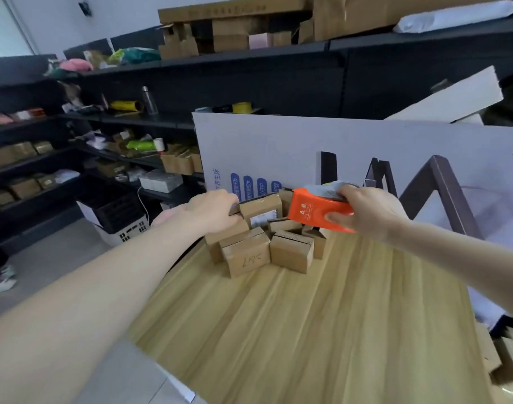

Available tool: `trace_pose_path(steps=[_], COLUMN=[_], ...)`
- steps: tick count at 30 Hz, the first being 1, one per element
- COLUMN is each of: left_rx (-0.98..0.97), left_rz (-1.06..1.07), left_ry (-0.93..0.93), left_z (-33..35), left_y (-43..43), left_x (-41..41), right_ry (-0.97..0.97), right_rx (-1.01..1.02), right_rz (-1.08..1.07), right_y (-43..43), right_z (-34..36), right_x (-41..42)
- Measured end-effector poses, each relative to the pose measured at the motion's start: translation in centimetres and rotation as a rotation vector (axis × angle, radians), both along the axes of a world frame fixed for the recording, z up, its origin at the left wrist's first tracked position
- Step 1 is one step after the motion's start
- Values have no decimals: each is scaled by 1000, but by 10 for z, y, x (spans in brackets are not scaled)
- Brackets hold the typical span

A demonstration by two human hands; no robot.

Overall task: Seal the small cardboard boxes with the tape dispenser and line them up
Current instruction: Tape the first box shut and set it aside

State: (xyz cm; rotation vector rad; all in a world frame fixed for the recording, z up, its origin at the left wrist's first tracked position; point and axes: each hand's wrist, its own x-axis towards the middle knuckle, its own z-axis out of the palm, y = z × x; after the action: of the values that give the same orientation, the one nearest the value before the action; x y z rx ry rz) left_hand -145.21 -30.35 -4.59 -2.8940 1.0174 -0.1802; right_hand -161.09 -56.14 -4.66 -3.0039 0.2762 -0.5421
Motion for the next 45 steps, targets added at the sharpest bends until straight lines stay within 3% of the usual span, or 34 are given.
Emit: trace_pose_path(steps=[17,25,28,31,38,45], left_rx=[62,12,-92,-162,-2,21], left_rz=[-123,-158,-151,-157,-148,-327], left_ry=[328,446,473,445,261,208], left_z=[-163,-243,-268,-290,-343,-353], left_y=[6,-27,-39,-48,-49,-29], left_x=[229,260,257,253,237,225], right_ry=[237,299,316,335,316,370], right_rx=[127,226,292,331,478,576], right_rz=[-232,-340,-381,-427,-488,-563], right_y=[39,41,45,48,53,61], right_z=[-95,-130,-141,-152,-179,-200], right_x=[184,204,202,201,180,143])
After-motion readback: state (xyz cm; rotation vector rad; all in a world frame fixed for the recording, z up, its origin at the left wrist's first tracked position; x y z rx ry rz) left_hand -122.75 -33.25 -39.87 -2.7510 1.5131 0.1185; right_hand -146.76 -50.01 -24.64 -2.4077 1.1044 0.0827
